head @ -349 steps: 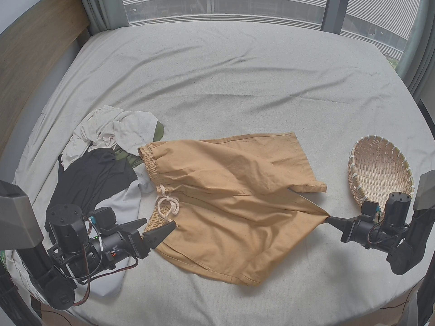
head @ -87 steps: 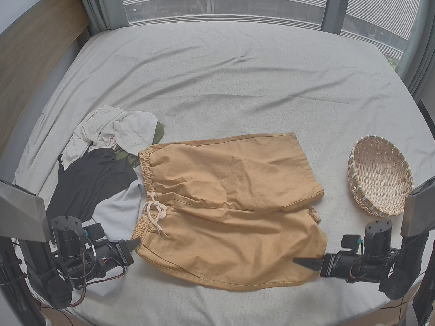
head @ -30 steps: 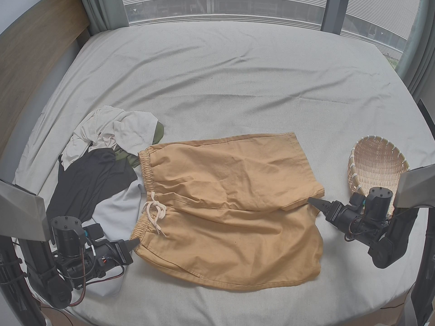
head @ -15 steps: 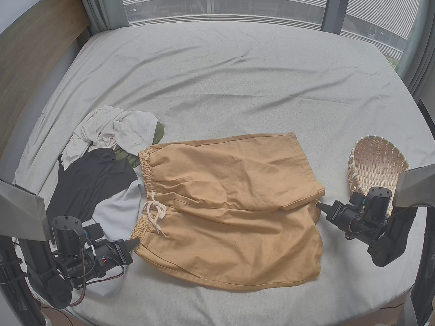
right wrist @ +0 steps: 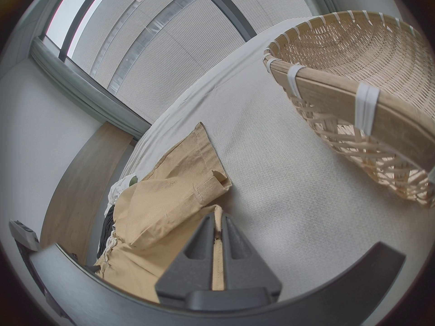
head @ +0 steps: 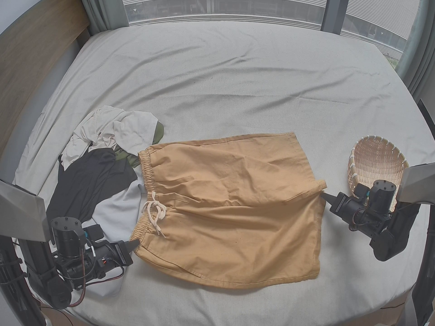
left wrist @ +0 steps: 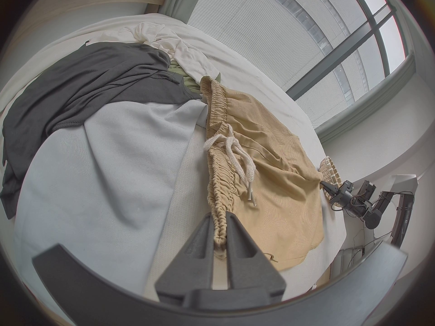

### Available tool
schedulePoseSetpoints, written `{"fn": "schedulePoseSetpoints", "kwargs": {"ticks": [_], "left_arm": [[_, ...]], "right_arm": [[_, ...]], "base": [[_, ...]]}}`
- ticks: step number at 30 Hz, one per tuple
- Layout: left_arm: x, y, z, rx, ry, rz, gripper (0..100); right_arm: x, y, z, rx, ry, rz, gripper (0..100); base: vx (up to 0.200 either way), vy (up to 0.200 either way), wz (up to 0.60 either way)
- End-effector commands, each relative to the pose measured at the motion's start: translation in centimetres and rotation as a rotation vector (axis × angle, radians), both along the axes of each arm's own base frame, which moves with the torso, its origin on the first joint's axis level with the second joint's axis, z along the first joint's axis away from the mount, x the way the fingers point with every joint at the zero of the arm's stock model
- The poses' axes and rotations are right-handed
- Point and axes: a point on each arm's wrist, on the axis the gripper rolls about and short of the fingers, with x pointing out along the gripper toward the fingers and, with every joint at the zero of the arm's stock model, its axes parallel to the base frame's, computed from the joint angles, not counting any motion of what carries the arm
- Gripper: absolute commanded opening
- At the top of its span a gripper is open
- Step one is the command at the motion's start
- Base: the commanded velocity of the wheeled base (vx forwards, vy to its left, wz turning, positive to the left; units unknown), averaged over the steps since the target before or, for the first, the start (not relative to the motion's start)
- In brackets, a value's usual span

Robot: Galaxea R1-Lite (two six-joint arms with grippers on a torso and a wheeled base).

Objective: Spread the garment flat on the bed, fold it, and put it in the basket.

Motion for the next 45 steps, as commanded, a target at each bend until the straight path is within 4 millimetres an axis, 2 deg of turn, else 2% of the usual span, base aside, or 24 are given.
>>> {"fn": "schedulePoseSetpoints", "kwargs": {"ticks": [1,5,7,9,10,12,15,21,23,26,28,34,35,45], "left_arm": [[-0.1,0.0,0.1,-0.001,-0.001,-0.002,0],[-0.2,-0.1,0.1,-0.001,-0.003,-0.005,0],[-0.2,-0.1,0.1,-0.001,-0.004,-0.006,0],[-0.2,-0.1,0.2,-0.002,-0.006,-0.006,0],[-0.2,-0.2,0.2,0.0,-0.006,-0.008,0],[-0.1,-0.2,0.2,-0.001,-0.008,-0.008,0],[-0.1,-0.1,0.1,-0.001,-0.008,-0.007,0],[0.0,0.0,0.0,-0.001,-0.001,0.001,0],[0.0,0.0,0.0,-0.001,-0.003,0.001,0],[0.1,0.0,0.0,-0.001,-0.004,0.001,0],[0.1,0.0,0.0,-0.001,-0.004,0.0,0],[0.1,-0.1,0.0,0.0,-0.005,-0.002,0],[0.1,-0.1,0.0,0.0,-0.005,-0.002,0],[0.1,0.0,0.0,0.0,-0.005,-0.001,0]], "right_arm": [[-0.2,0.0,0.5,-0.011,-0.016,-0.01,100],[-1.3,-0.2,1.6,-0.019,-0.025,-0.033,100],[-4.0,-0.2,1.8,-0.025,0.029,-0.016,100],[-5.0,-0.1,1.5,-0.028,0.064,-0.004,100],[-6.9,0.0,0.6,-0.042,0.144,0.026,100],[-9.0,0.8,-0.3,-0.07,0.216,0.086,100],[-11.1,1.4,-1.2,-0.099,0.3,0.177,100],[-12.0,2.4,-2.1,-0.13,0.398,0.254,100],[-13.2,3.6,-2.8,-0.189,0.481,0.342,100],[-13.6,4.1,-3.2,-0.217,0.505,0.382,100],[-13.6,4.2,-3.2,-0.221,0.499,0.388,100],[-12.5,4.2,-4.9,-0.213,0.48,0.361,100],[-12.4,4.1,-5.0,-0.212,0.475,0.355,0],[-12.3,4.1,-4.9,-0.21,0.467,0.354,0]], "base": [[0.0,0.0,0.0],[0.0,0.0,0.0],[0.0,0.0,0.0],[0.0,0.0,0.0],[0.0,0.0,0.0],[0.0,0.0,0.0],[0.0,0.0,0.0],[0.0,0.0,0.0],[0.0,0.0,0.0],[0.0,0.0,0.0],[0.0,0.0,0.0],[0.0,0.0,0.0],[0.0,0.0,0.0],[0.0,0.0,0.0]]}}
